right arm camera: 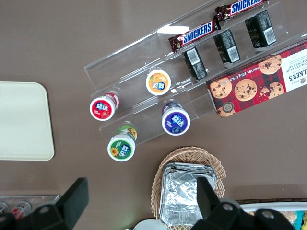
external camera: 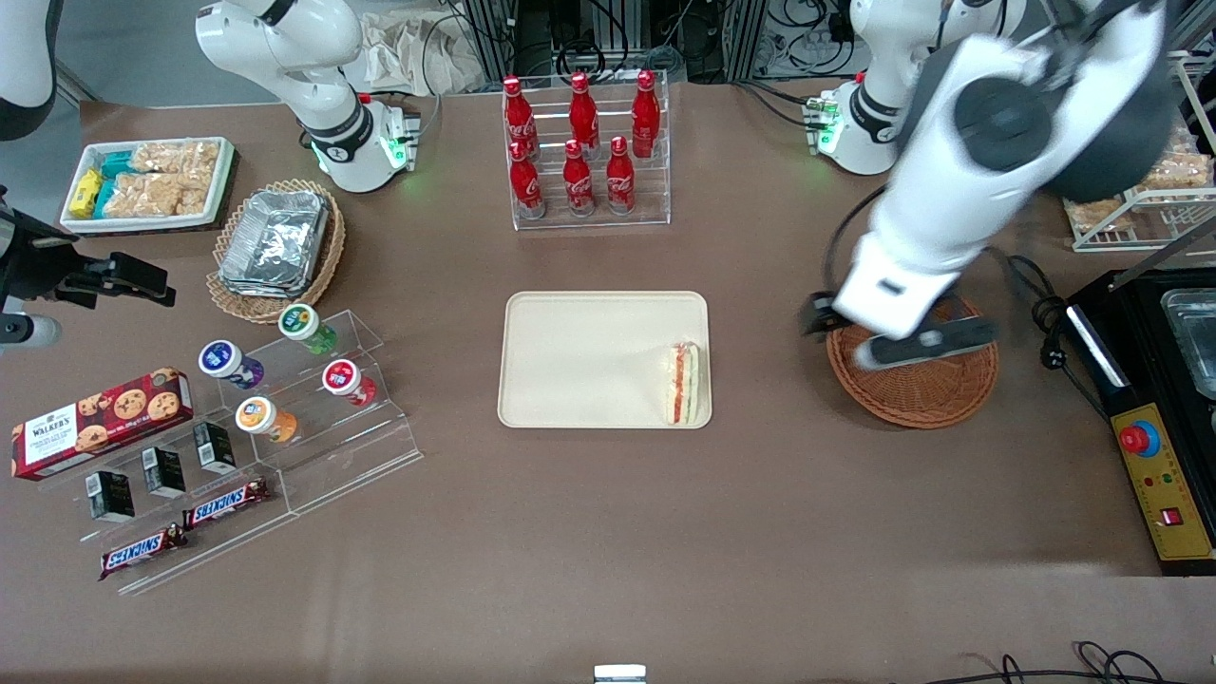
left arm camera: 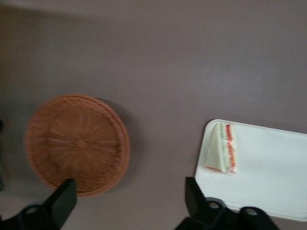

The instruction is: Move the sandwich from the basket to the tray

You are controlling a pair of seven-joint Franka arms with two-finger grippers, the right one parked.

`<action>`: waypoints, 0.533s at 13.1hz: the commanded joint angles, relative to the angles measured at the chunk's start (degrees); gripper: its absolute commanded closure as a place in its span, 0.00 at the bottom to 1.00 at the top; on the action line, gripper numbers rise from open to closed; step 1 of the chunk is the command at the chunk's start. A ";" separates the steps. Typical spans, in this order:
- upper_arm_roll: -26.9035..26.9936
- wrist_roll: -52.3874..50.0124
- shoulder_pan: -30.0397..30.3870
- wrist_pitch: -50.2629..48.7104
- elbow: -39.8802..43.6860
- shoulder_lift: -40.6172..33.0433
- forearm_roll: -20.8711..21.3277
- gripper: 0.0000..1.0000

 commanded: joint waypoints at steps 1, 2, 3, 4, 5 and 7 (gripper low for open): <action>6.45 17.11 0.42 -4.55 -2.18 -5.16 -1.67 0.00; 9.18 23.36 0.42 -5.78 -2.18 -5.87 -1.67 0.00; 11.20 28.04 0.51 -6.49 -1.92 -6.31 -1.59 0.00; 12.88 30.52 0.60 -6.67 -1.48 -6.23 -1.58 0.00; 14.46 32.46 0.69 -6.85 -0.69 -5.97 -1.58 0.00; 16.58 37.64 0.69 -7.11 1.24 -5.18 -1.58 0.00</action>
